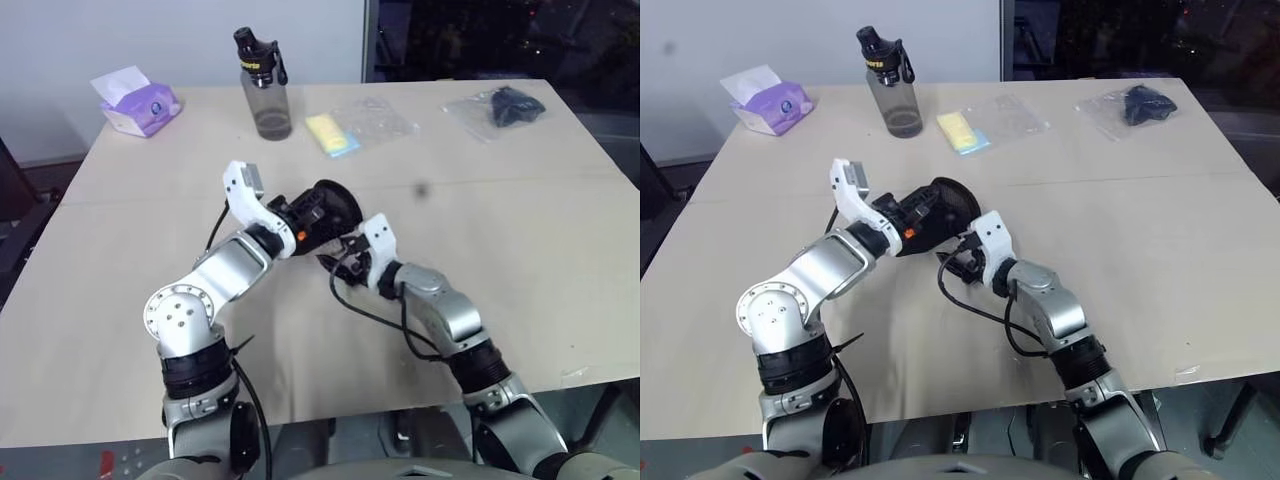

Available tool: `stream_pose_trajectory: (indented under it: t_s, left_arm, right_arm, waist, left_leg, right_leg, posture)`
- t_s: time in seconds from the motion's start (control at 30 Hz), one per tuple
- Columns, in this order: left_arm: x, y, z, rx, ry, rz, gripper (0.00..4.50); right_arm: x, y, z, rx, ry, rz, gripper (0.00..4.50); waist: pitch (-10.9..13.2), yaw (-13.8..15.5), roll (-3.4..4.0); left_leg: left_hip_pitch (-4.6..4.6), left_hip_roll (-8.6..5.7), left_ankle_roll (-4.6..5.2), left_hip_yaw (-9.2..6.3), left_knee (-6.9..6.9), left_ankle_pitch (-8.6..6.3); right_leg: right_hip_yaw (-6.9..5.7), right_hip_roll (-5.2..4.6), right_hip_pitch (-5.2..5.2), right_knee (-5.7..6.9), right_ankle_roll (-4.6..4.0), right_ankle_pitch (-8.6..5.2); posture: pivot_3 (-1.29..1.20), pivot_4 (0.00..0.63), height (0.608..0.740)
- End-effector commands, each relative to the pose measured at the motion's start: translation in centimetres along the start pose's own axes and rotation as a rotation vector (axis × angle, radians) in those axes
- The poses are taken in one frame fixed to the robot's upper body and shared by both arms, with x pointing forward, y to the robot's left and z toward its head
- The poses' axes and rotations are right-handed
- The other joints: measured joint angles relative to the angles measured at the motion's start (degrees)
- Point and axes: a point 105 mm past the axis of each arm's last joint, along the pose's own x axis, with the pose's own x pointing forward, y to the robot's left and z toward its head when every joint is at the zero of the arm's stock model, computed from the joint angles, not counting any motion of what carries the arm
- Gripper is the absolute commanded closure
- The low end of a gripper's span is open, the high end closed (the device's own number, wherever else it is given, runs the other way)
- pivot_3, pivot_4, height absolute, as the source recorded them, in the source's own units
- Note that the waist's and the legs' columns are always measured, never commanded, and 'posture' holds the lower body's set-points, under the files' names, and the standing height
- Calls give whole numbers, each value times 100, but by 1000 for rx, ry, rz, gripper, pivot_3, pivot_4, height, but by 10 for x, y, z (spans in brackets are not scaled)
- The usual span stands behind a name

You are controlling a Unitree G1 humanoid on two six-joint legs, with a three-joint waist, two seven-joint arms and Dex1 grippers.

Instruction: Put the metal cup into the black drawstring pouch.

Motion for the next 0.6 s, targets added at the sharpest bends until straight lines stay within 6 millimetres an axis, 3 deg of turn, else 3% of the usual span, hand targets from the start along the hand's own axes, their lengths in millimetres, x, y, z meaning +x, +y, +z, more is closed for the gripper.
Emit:
stream_pose_trajectory:
  t_s: [0.03, 0.1, 0.17, 0.23, 0.3, 0.4, 0.53, 0.6]
  left_arm:
    - [-3, -9, 5, 10, -22, -35, 4500]
    - [-3, -9, 4, 10, -22, -35, 4500]
    - [-3, -8, 4, 10, -21, -34, 4500]
    - [-3, -7, 4, 9, -22, -30, 4500]
    - [-3, -7, 4, -1, -26, -26, 4500]
    - [-3, -5, 4, -5, -27, -23, 4500]
    - [-4, -2, 3, -2, -30, -11, 4500]
    - [-6, 0, 5, -2, -44, -6, 4500]
  right_arm:
    - [-2, -2, 13, 6, -56, -13, 986]
    - [-2, -1, 14, 3, -60, -10, 1222]
    - [-2, 1, 14, -7, -62, -1, 1828]
    - [-2, 3, 14, -19, -62, 6, 2725]
    - [-4, 0, 16, -31, -72, -20, 3022]
    - [-7, -11, 19, -136, -64, -74, 4289]
    - [-17, -31, 22, -291, -56, -166, 4416]
    - [-35, -59, 42, -424, -89, -298, 4416]
  waist:
    - [0, 0, 0]
    - [0, -2, 0]
    - [0, -3, 0]
    - [0, -2, 0]
    - [0, -2, 0]
    - [0, -2, 0]
    - [0, 1, 0]
    - [1, 3, 1]
  left_leg:
    - [0, 0, 0, 0, 0, 0]
    - [0, 0, 0, 3, 0, 0]
    - [0, -1, 0, 4, 0, 0]
    - [0, -1, 0, 4, 0, 0]
    - [0, -1, 0, 4, 0, 0]
    - [0, -1, 0, 5, 0, 0]
    - [-1, -2, -1, 6, 0, 0]
    - [-1, -2, -1, 7, 0, 1]
  right_leg:
    - [0, 0, 0, 0, 0, 0]
    - [2, 0, 0, -1, 0, 0]
    - [3, -1, 0, -3, 0, 0]
    - [3, -1, 0, -4, 0, 0]
    - [3, -1, 0, -4, 0, 0]
    - [3, -1, 0, -3, 1, 0]
    - [4, -2, 1, -5, 1, -1]
    - [5, -2, 1, -7, 1, -1]
  posture:
    - [0, 150, 740]
    - [0, 150, 740]
    - [0, 150, 740]
    - [0, 150, 740]
    - [0, 150, 740]
    - [0, 150, 740]
    - [0, 150, 740]
    - [0, 150, 740]
